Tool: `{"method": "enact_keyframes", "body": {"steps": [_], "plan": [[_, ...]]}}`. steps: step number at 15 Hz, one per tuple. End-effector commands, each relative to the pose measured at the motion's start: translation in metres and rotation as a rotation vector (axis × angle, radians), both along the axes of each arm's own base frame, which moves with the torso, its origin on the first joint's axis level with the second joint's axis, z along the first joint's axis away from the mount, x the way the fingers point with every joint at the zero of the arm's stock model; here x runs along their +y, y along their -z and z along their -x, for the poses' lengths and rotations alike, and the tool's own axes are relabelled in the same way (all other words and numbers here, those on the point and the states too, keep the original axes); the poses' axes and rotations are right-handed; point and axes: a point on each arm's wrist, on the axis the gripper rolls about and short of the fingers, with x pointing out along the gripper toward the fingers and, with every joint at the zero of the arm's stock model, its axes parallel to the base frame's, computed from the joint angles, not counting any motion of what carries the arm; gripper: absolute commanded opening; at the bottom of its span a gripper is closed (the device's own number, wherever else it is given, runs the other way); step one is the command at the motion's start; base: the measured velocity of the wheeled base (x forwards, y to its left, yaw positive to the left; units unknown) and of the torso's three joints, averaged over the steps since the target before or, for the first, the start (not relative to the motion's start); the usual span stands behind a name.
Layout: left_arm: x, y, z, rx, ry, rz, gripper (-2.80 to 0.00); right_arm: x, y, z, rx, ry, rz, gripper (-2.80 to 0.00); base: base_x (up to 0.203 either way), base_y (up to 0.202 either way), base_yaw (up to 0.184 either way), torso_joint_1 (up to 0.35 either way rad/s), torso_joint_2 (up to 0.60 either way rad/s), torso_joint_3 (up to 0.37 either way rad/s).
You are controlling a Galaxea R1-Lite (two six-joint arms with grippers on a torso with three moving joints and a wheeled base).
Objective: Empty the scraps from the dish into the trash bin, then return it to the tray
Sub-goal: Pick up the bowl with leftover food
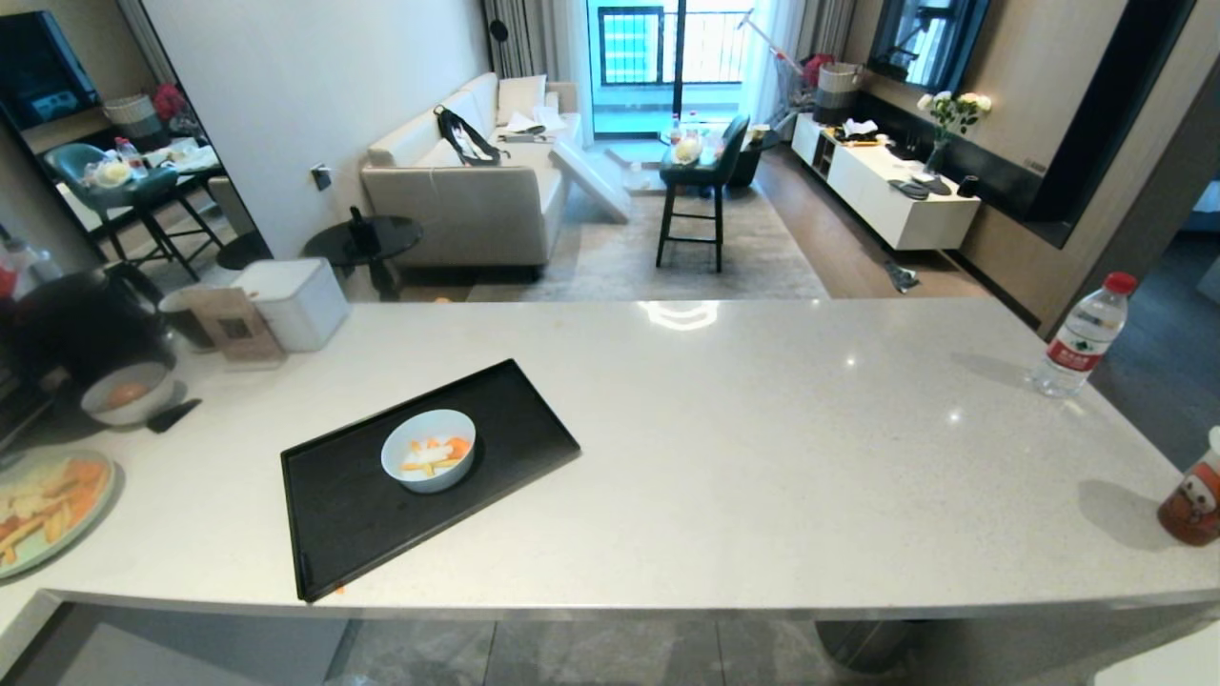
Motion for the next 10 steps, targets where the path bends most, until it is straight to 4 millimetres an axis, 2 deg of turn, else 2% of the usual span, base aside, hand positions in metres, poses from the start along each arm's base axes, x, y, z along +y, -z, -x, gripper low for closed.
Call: {"method": "enact_keyframes", "body": {"steps": [1, 3, 5, 10], "plan": [[0.0, -0.029, -0.023, 0.179, 0.054, -0.006, -2.8, 0.0, 0.0, 0.0, -0.001, 0.0, -0.001, -2.8, 0.0, 0.0, 0.0, 0.0, 0.0, 0.0], [-0.004, -0.052, -0.054, 0.356, 0.129, -0.029, -2.8, 0.0, 0.0, 0.0, -0.001, 0.0, -0.001, -2.8, 0.0, 0.0, 0.0, 0.0, 0.0, 0.0], [-0.014, -0.073, -0.096, 0.5, 0.162, -0.065, -2.8, 0.0, 0.0, 0.0, -0.001, 0.0, -0.001, -2.8, 0.0, 0.0, 0.0, 0.0, 0.0, 0.0], [-0.045, -0.127, -0.217, 0.612, 0.157, -0.106, -2.8, 0.0, 0.0, 0.0, -0.001, 0.0, -0.001, -2.8, 0.0, 0.0, 0.0, 0.0, 0.0, 0.0]]}}
